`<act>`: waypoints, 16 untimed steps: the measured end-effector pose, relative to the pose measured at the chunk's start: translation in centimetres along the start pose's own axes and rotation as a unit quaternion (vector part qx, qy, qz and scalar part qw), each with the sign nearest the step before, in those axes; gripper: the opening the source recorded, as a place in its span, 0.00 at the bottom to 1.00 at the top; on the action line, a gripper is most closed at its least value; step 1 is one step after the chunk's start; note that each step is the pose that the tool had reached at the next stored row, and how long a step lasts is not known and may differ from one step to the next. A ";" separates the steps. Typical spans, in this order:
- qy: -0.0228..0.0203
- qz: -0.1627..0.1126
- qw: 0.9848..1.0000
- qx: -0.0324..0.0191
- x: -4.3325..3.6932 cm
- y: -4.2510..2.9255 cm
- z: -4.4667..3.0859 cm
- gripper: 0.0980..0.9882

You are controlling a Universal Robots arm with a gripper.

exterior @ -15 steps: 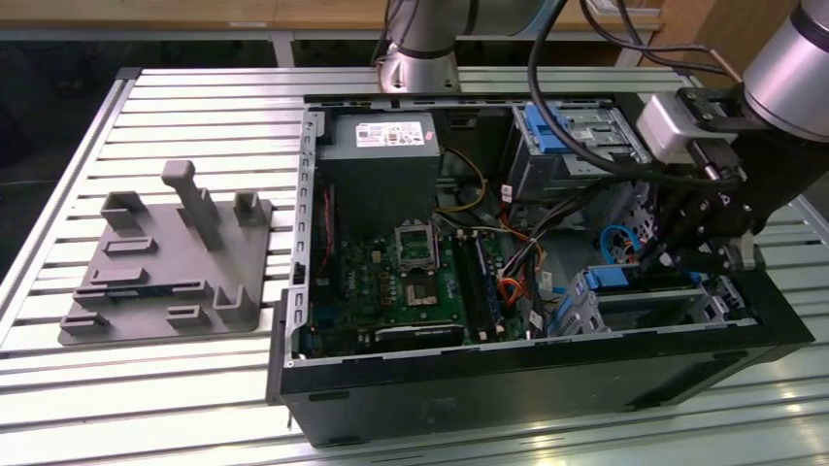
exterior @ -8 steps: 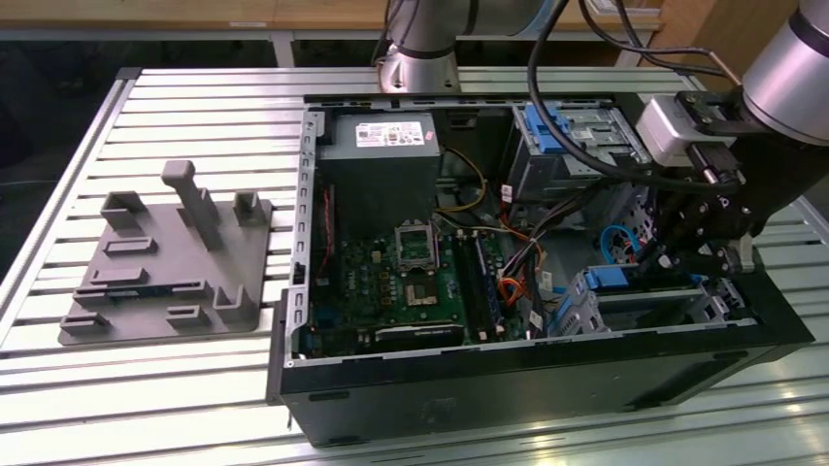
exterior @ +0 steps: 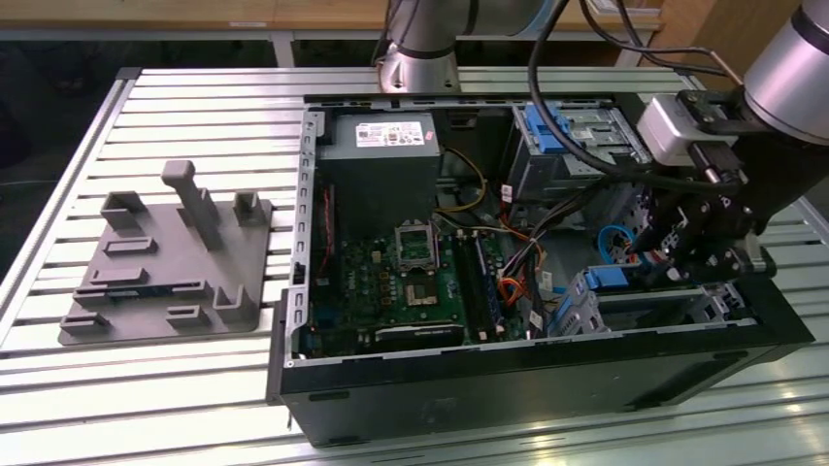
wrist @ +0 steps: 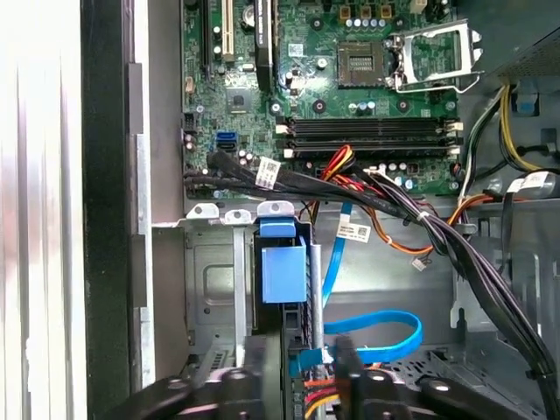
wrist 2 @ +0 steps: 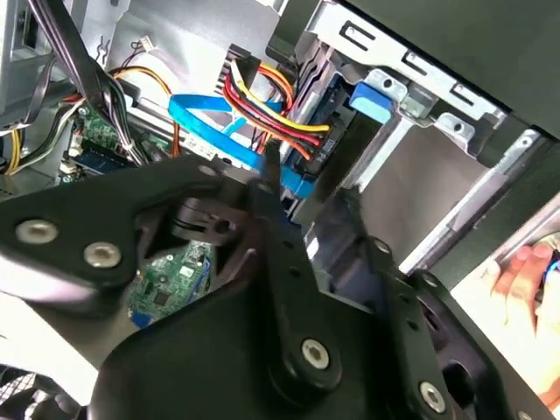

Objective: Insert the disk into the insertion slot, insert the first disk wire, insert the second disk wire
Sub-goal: 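Insert the second disk wire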

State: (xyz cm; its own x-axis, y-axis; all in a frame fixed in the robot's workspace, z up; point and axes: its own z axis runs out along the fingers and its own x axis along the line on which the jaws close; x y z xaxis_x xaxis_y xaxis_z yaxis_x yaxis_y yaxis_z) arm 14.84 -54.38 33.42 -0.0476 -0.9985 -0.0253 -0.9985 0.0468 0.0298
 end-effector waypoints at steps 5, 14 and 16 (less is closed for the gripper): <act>0.000 0.000 1.000 0.001 -0.47 0.11 -2.21 0.48; 0.002 0.000 1.000 0.004 -1.41 0.35 -4.87 0.26; 0.003 0.000 1.000 0.004 -1.42 0.36 -4.87 0.19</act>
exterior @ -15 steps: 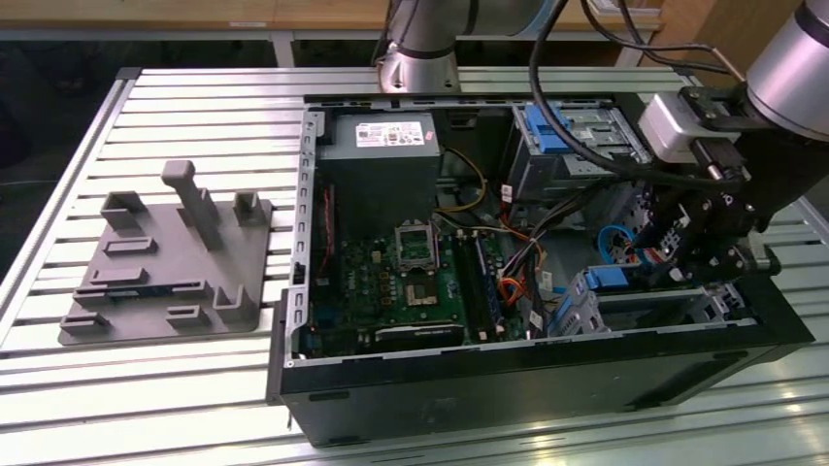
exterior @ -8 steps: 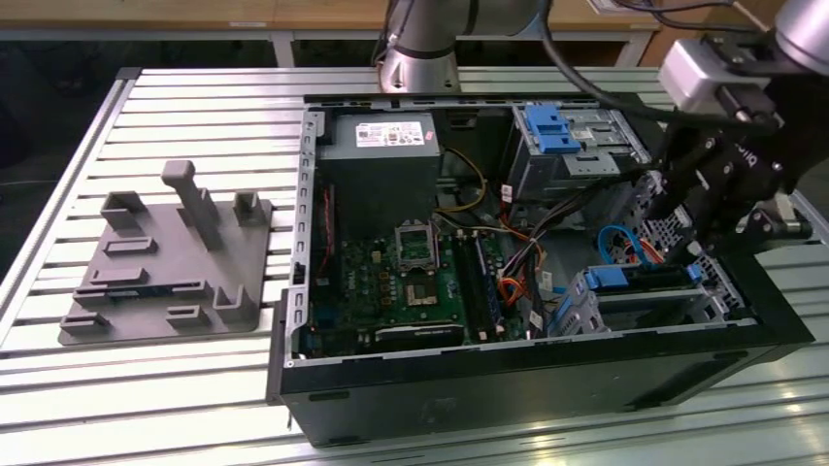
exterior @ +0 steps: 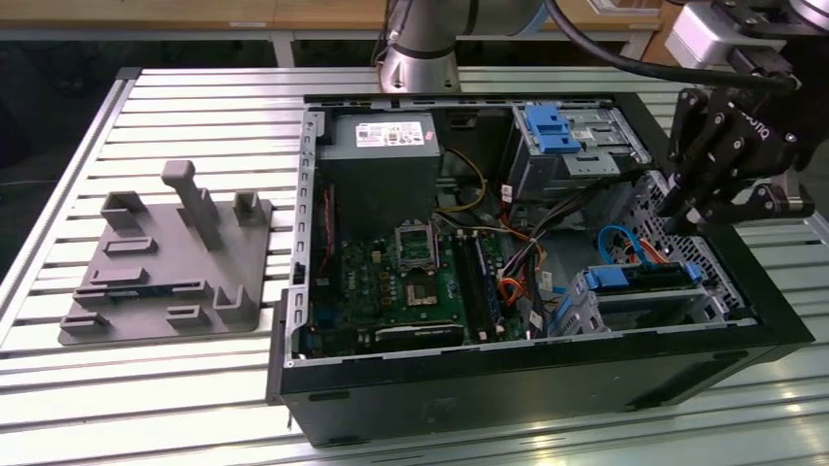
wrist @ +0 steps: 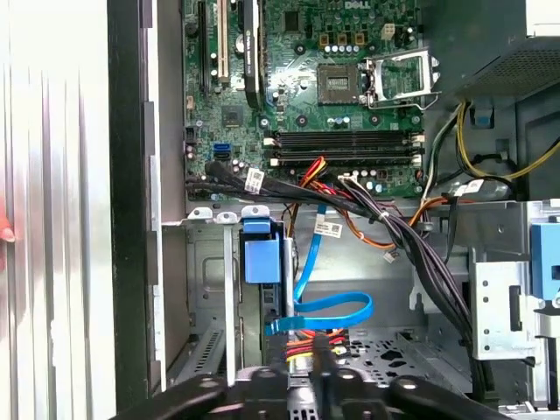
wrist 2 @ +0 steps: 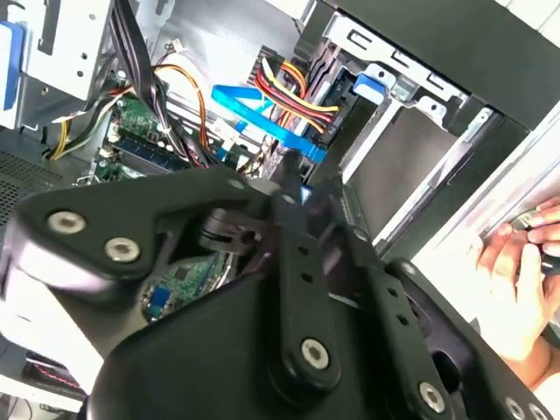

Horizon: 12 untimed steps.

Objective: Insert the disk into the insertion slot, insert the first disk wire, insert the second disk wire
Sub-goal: 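Insert the second disk wire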

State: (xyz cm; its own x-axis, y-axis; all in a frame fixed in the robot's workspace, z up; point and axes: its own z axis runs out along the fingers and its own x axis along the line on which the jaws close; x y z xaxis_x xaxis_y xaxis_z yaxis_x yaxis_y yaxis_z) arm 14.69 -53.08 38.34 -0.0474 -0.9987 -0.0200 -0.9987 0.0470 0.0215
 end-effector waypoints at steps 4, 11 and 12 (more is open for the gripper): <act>0.000 0.000 1.000 0.000 -0.01 0.00 -0.01 0.00; 0.000 0.000 1.000 0.000 -0.01 0.00 0.00 0.00; 0.000 0.000 1.000 0.000 -0.01 0.00 0.00 0.00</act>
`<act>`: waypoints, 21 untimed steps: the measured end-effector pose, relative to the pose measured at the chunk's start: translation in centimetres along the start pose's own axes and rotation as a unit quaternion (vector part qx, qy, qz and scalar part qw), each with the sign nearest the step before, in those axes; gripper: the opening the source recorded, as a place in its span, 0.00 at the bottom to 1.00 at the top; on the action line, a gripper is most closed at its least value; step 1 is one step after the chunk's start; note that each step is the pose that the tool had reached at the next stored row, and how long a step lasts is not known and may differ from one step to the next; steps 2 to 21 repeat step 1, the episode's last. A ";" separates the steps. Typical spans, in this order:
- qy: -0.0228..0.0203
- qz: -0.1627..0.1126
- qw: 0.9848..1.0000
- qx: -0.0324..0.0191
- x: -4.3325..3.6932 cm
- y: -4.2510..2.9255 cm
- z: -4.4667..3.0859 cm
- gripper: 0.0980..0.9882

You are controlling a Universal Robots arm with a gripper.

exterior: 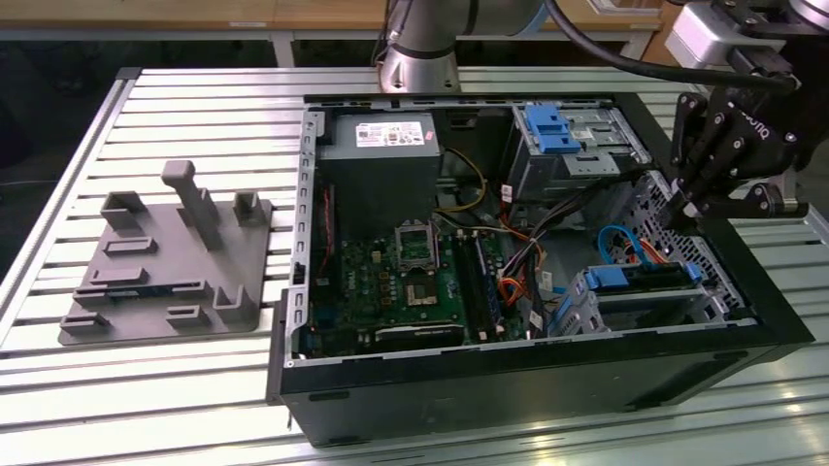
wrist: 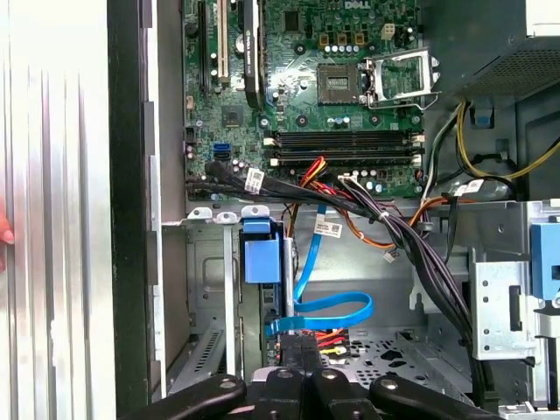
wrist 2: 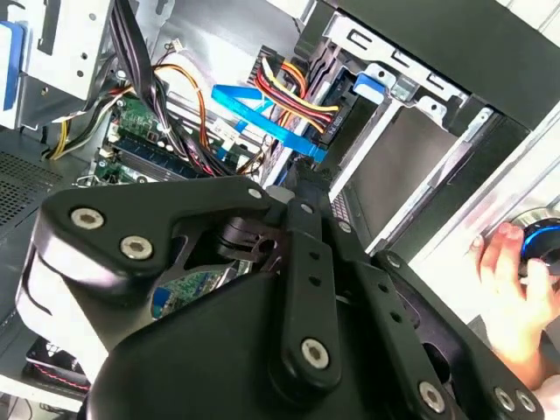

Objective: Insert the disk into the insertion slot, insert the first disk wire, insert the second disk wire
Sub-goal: 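Insert the second disk wire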

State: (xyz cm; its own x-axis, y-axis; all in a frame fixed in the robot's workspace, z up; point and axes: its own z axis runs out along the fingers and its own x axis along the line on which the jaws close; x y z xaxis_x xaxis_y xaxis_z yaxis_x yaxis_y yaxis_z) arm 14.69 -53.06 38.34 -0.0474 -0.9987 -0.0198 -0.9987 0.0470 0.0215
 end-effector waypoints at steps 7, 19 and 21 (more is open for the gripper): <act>0.000 0.000 1.000 0.000 0.00 0.00 0.00 0.00; 0.000 0.000 1.000 0.000 0.00 0.00 0.00 0.00; 0.000 0.000 1.000 0.000 0.00 0.00 0.00 0.00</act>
